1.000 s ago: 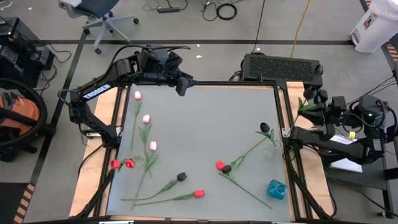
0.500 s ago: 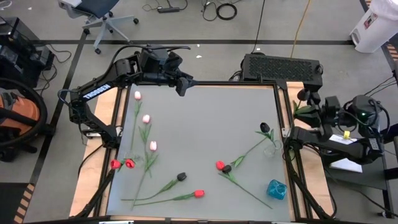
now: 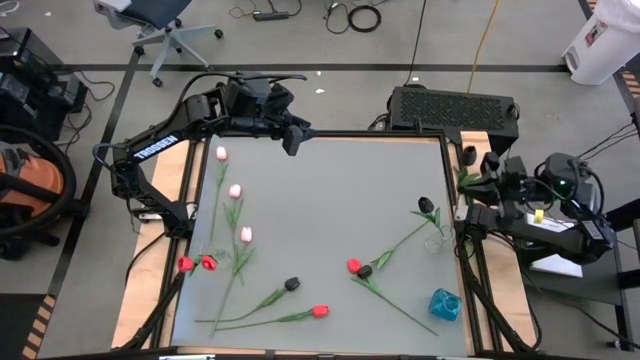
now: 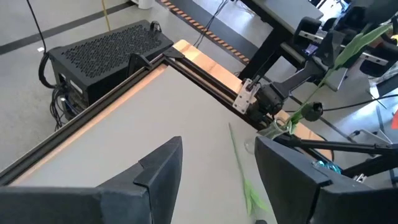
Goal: Sort flowers into vase by color
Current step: Put the top black tulip into the right transparent vase
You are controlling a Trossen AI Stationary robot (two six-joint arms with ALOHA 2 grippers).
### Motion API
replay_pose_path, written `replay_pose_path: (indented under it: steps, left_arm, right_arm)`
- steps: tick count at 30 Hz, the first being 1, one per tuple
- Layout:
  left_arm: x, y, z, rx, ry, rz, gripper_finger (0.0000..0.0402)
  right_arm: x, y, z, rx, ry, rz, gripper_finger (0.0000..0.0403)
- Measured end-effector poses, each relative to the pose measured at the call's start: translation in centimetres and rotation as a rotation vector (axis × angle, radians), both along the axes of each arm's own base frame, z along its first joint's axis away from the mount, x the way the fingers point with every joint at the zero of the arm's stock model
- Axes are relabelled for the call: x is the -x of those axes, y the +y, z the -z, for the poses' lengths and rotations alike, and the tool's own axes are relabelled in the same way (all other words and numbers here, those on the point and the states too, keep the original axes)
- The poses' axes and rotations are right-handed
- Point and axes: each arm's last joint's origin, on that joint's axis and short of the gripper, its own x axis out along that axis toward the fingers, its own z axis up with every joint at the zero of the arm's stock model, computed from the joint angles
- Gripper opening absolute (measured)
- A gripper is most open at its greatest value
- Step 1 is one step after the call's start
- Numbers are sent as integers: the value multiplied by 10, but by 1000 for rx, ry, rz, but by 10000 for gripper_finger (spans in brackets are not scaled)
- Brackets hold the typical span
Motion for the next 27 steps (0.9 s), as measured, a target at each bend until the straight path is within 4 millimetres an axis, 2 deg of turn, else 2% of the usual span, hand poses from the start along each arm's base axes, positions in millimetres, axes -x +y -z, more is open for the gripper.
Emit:
replay_pose_path:
  steps: [13,27]
  left_arm:
    - [0,0,0,-1,0,0,208]
    - [0,0,0,0,0,0,208]
  right_arm:
    - [-5,-2,10,8,49,-3,3]
    - [-6,-2,22,-34,139,-32,21]
